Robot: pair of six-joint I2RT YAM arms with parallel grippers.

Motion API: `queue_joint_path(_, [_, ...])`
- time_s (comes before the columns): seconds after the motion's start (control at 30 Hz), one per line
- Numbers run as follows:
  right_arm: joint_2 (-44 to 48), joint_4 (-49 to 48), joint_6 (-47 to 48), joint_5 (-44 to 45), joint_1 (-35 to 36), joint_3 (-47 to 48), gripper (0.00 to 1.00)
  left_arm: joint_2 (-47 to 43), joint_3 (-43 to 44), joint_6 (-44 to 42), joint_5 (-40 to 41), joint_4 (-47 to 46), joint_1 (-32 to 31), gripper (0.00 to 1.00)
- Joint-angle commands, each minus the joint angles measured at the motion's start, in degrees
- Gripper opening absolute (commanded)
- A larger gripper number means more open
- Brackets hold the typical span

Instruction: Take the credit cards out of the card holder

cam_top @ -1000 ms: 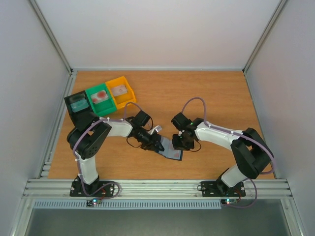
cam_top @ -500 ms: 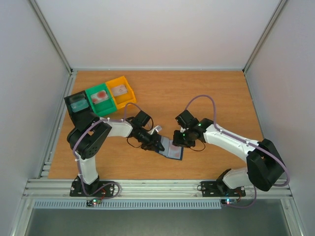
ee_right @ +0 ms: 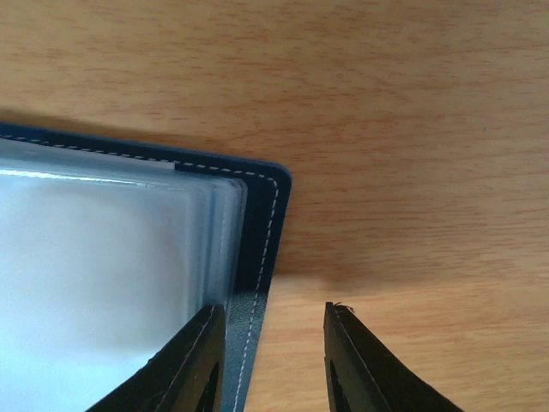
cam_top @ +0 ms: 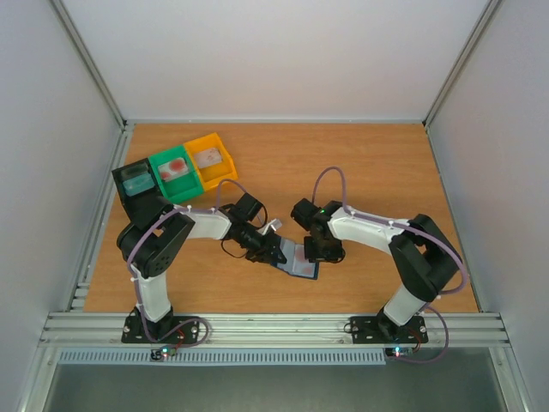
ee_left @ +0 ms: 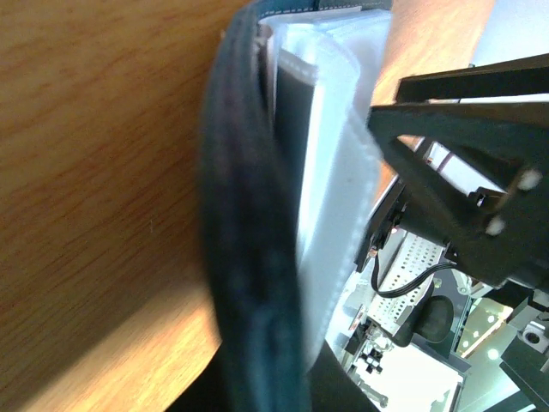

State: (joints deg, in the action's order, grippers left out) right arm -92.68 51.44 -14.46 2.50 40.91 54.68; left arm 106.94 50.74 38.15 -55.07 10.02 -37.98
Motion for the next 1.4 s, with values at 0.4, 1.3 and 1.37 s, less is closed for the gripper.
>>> queue_joint_path(0.4, [-4.55, -9.32, 1.14, -7.94, 2.15, 1.69, 0.55, 1.38, 0.50, -0.53, -0.48, -1.11, -0.33, 0.00])
queue_joint_path(1.3, [7.95, -11.16, 0.83, -10.86, 0.89, -1.50, 0.77, 1.58, 0.68, -0.88, -0.83, -1.10, -0.34, 0.00])
queue_joint_path(1.37, [6.45, -8.19, 0.54, -7.89, 1.14, -0.76, 0.76, 1.61, 0.68, -0.89, -0.82, -1.06, -0.27, 0.00])
